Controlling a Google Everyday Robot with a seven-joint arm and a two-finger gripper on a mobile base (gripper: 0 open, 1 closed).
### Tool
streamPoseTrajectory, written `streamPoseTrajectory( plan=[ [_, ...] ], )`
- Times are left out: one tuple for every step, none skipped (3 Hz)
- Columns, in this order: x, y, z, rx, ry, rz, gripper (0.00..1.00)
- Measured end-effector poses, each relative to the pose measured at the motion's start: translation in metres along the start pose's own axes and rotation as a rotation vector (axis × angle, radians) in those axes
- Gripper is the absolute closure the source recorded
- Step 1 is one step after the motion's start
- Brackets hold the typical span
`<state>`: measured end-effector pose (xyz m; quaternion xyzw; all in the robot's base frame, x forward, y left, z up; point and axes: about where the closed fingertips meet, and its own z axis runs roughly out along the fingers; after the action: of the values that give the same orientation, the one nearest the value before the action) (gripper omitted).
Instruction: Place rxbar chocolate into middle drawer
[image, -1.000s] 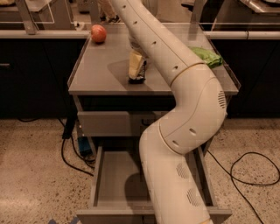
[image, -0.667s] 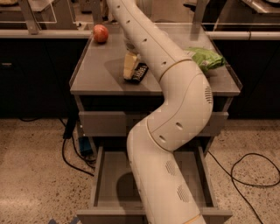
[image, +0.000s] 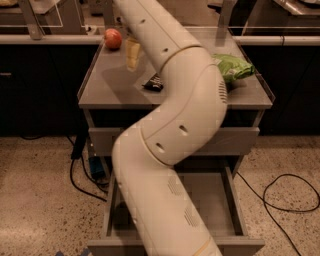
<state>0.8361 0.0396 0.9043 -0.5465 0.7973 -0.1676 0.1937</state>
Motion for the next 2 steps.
streamPoseTrajectory(
  plan=[
    [-0.0258, 0.0037, -0.0042, 0.026, 0.011, -0.037, 0.00],
    [-0.0261, 0.0002, -0.0124, 0.044, 0.014, -0.034, 0.00]
  ],
)
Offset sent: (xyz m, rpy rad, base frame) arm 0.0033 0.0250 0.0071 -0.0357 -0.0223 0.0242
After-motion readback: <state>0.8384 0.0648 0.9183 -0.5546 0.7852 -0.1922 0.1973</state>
